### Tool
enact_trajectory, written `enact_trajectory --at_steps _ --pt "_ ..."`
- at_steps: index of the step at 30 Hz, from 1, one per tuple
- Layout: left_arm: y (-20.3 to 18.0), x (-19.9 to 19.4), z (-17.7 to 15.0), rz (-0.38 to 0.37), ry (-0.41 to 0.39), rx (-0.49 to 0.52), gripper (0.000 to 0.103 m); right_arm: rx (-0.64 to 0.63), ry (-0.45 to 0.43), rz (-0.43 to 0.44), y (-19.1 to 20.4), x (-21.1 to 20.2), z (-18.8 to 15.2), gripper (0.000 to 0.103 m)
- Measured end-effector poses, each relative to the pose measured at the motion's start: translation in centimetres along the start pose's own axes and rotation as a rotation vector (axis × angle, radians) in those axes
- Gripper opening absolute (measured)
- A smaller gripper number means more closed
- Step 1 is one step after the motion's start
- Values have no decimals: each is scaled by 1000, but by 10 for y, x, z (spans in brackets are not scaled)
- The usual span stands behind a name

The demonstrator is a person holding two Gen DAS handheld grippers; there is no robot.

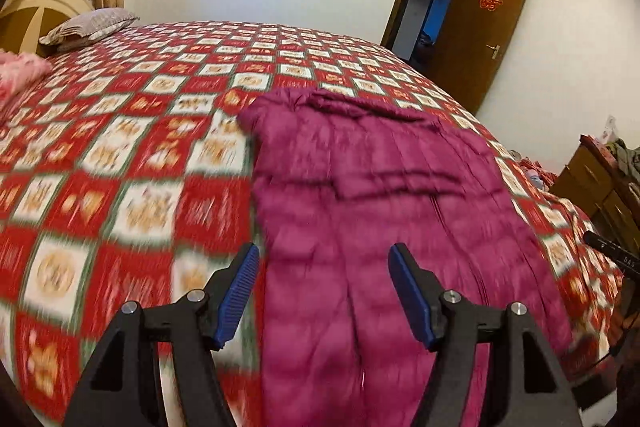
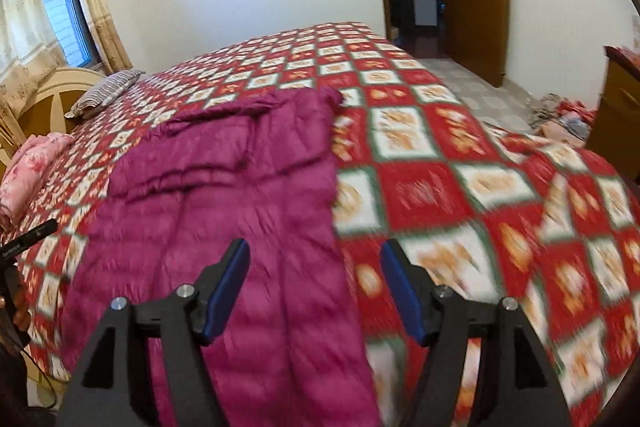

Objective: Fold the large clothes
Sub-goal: 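Move both tools to the hem of the folded magenta jacket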

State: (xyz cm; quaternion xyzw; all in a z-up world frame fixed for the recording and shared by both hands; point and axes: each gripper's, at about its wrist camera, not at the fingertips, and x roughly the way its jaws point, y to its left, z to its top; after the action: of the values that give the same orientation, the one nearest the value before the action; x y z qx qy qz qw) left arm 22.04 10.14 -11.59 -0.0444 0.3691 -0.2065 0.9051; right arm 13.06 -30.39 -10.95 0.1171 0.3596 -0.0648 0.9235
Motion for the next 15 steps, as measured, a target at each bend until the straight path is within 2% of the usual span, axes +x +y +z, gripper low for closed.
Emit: enact_trajectory --at_steps 3,9,11,15 --pt "3 -22 -24 7 11 4 71 13 24 -6 -12 -20 -15 77" --pt "-2 -31 -77 52 86 40 73 43 91 0 -25 -24 -55 77" --pt "-1 -28 -93 61 120 15 73 47 118 12 -22 -17 -66 77" --pt "8 -21 -119 26 176 -65 73 5 143 9 -9 -2 -82 77"
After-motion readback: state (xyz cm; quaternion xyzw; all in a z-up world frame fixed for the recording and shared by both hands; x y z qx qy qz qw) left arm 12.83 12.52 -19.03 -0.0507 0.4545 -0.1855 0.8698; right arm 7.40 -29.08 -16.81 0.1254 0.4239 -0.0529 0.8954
